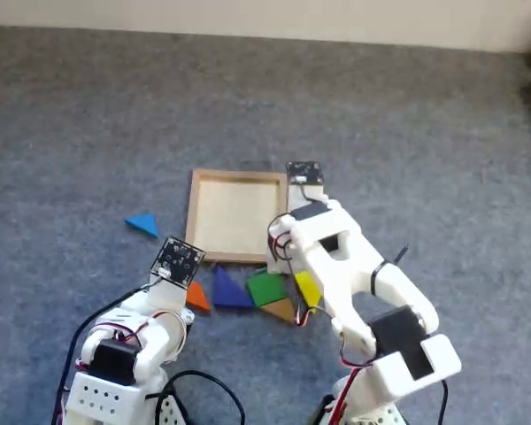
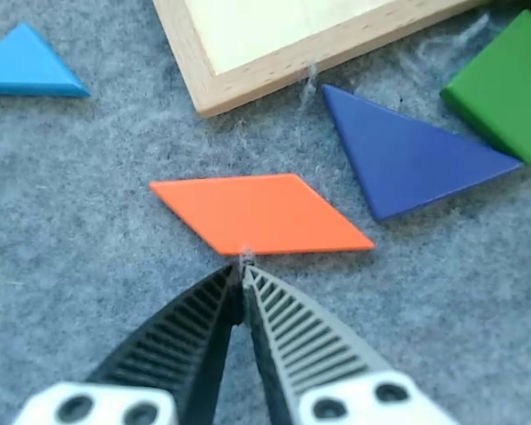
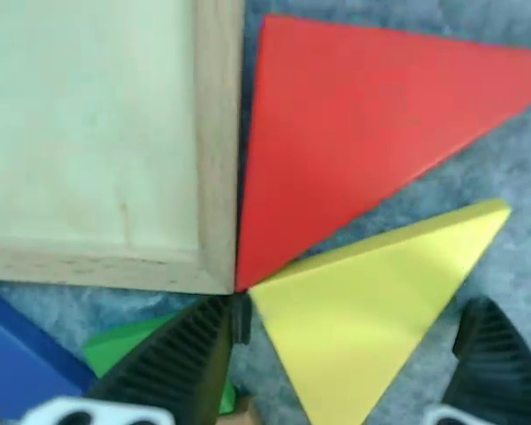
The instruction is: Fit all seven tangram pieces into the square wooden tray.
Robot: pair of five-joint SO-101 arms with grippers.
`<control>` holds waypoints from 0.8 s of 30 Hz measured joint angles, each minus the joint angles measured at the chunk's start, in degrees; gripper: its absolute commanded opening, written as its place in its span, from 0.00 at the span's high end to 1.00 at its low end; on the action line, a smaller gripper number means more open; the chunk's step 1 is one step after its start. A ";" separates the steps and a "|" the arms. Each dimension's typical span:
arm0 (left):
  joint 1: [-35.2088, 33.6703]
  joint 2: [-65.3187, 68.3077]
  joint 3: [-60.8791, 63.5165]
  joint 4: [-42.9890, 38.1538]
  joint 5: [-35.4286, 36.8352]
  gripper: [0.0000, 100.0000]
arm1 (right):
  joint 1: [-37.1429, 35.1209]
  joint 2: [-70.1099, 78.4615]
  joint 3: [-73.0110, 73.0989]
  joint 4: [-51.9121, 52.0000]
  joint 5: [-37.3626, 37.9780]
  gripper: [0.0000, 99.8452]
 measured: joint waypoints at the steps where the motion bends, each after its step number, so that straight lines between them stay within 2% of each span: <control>1: 0.00 0.00 0.00 0.00 0.00 0.99 | 0.18 0.79 -0.62 0.09 0.00 0.65; 8: 0.00 0.00 0.00 0.00 0.00 0.99 | 0.62 4.22 -4.40 0.26 0.00 0.65; 15: 0.00 0.00 0.00 0.00 0.00 0.99 | 0.70 4.31 -4.66 1.32 0.00 0.82; 19: 0.00 0.00 0.00 0.00 0.00 0.99 | 1.58 4.13 -5.01 2.11 0.09 0.83; 24: 0.00 0.00 0.00 0.00 0.00 0.99 | 2.64 3.96 -5.10 2.11 4.04 0.83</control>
